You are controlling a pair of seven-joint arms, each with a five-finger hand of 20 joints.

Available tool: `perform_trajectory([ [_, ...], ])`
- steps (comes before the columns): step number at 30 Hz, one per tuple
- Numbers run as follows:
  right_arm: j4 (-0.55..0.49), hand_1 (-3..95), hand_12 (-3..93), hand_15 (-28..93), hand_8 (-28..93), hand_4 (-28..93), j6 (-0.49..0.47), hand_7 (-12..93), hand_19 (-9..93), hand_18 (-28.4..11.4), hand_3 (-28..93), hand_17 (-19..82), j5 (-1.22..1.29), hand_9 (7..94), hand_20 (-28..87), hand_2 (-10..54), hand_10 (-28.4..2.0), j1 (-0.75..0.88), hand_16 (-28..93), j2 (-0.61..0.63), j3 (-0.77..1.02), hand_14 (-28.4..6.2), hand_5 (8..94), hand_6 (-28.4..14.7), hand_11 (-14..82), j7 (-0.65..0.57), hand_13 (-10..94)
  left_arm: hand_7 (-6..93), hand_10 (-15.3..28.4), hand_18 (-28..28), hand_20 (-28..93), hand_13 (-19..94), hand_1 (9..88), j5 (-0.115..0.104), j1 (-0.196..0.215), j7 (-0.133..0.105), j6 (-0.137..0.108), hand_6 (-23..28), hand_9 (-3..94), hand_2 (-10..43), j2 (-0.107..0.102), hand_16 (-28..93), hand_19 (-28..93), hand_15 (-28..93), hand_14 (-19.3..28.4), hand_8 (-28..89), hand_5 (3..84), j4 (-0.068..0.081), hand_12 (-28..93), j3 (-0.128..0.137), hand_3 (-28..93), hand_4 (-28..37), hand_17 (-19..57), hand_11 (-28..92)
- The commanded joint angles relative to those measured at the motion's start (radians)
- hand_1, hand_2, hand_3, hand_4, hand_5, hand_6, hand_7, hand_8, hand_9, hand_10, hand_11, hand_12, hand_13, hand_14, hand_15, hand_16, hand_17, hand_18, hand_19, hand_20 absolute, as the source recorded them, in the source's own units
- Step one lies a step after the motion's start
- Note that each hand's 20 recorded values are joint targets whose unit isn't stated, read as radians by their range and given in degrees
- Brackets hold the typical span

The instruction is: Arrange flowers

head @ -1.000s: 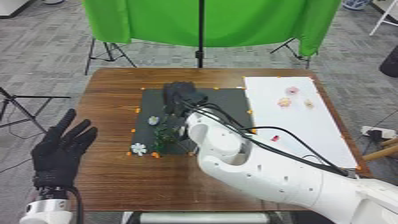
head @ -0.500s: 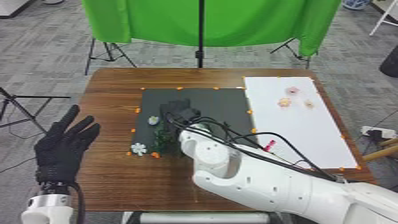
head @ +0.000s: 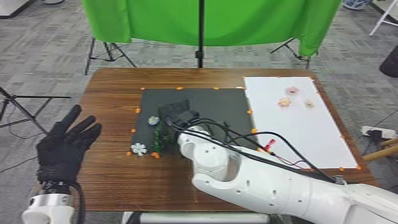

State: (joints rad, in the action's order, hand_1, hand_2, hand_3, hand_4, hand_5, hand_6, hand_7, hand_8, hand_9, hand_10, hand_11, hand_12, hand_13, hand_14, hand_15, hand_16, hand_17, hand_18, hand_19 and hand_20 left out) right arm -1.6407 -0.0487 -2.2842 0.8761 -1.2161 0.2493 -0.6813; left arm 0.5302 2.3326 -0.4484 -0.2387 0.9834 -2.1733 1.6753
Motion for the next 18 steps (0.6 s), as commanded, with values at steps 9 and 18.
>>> perform_trajectory([
  [9,-0.061,38.9,19.2,79,-13,-28,0.080,15,75,-28.4,74,20,0.051,69.5,45,-9.5,-13.0,-0.037,21,0.071,0.086,-11.6,66.1,1.2,44.2,-0.030,58,10.3,20.1,27.4,9,23,17.9,-0.058,0.042,-0.080,-0.035,7.0,34.8,7.4,-0.047,-11,54,55,28.4,-10,34.5,-0.004,10,-0.031,81,-28.3,-9.7,22],
  [18,-0.073,37.8,16.2,76,-13,-28,0.155,15,74,-28.4,74,19,0.145,66.8,45,-9.5,-13.9,-0.102,19,0.322,0.152,-12.3,64.4,0.6,34.3,-0.111,55,10.2,20.2,27.4,9,23,17.9,-0.023,0.046,-0.044,-0.021,7.0,34.8,7.3,0.001,-11,54,55,28.4,-10,34.5,-0.009,10,-0.014,81,-28.3,-9.8,22],
])
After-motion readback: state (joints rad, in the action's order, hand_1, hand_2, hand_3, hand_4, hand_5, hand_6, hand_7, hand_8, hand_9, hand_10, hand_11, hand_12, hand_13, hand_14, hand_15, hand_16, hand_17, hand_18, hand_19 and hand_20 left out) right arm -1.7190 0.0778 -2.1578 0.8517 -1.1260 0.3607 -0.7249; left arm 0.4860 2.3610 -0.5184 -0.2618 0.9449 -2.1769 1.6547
